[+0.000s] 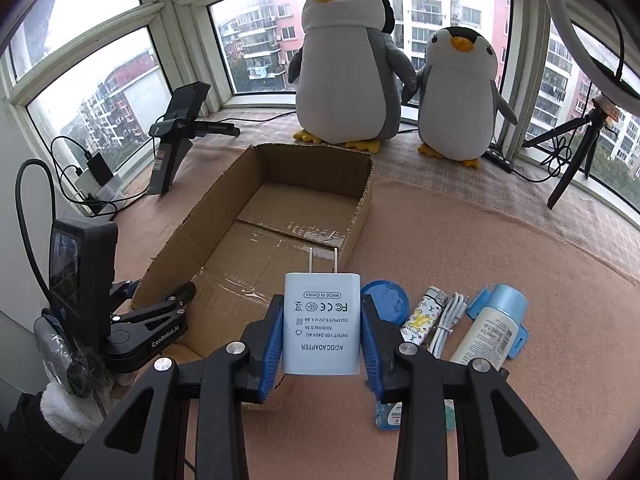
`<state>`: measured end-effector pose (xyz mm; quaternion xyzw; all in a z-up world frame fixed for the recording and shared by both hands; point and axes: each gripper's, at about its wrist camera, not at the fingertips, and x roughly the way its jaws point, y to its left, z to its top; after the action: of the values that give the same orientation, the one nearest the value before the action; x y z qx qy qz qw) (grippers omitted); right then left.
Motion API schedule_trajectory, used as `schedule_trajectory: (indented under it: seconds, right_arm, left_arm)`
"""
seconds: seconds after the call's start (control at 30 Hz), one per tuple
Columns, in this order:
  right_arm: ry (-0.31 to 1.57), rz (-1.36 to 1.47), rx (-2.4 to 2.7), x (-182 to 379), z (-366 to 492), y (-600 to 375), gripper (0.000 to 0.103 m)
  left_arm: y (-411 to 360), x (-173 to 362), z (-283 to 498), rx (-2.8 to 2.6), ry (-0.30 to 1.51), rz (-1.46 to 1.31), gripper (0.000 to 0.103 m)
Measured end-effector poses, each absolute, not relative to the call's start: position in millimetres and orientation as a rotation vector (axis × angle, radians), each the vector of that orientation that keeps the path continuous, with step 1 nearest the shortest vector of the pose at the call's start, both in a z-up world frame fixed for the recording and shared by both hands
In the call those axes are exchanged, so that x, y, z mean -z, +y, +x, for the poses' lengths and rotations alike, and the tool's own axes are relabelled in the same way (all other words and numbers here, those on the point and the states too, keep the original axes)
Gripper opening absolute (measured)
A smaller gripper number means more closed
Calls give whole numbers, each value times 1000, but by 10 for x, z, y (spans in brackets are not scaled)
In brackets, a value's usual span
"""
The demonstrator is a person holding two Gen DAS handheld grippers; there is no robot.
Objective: Organize rigid objects
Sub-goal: 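Carry the white adapter into the cardboard box and open the right gripper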
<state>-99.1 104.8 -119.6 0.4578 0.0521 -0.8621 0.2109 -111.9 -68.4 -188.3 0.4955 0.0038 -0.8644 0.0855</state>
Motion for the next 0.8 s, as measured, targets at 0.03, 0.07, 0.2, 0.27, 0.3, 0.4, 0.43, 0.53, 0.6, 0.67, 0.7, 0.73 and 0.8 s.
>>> schedule_trajectory:
  seconds: [0.03, 0.07, 0.2, 0.27, 0.3, 0.4, 0.43, 0.53, 0.6, 0.67, 0.7, 0.73, 0.8]
  right_arm:
    - [154, 1273, 2387, 1218, -1003, 991, 32]
    - [162, 1275, 2377, 1243, -1013, 933, 32]
    - [187, 1297, 2342, 1358, -1042, 756, 32]
    - [193, 1312, 2327, 1412, -1056, 708, 32]
    - [196, 1317, 2322, 1434, -1053, 693, 32]
    - [207, 1326, 2316, 1477, -1051, 656, 32]
    - [211, 1328, 2314, 1482, -1053, 655, 32]
    - [214, 1332, 2311, 1501, -1061, 642, 32]
    - [214, 1333, 2308, 1503, -1062, 640, 32]
    - [218, 1328, 2312, 1496, -1057, 635, 32]
    - [223, 1328, 2309, 1497, -1055, 626, 32]
    - [225, 1326, 2306, 1496, -1052, 619, 32]
    - [232, 1321, 2303, 1494, -1047, 604, 36]
  left_arm:
    - [-680, 1883, -1123, 2577, 10, 1477, 47]
    - [-679, 1880, -1127, 2577, 10, 1477, 47]
    - [-681, 1881, -1126, 2577, 11, 1477, 47]
    - [-678, 1880, -1129, 2578, 12, 1477, 47]
    - [-677, 1880, -1130, 2578, 11, 1477, 47]
    - [-679, 1881, -1129, 2578, 12, 1477, 47]
    - [-678, 1881, -1129, 2578, 12, 1476, 47]
    - [-679, 1881, -1129, 2578, 11, 1477, 47]
    - [-683, 1882, -1124, 2578, 11, 1477, 47]
    - [-683, 1883, -1125, 2578, 11, 1476, 47]
    - [-681, 1883, -1127, 2578, 11, 1476, 47]
    - [-680, 1881, -1127, 2579, 12, 1476, 47]
    - [-686, 1877, -1126, 2579, 10, 1476, 47]
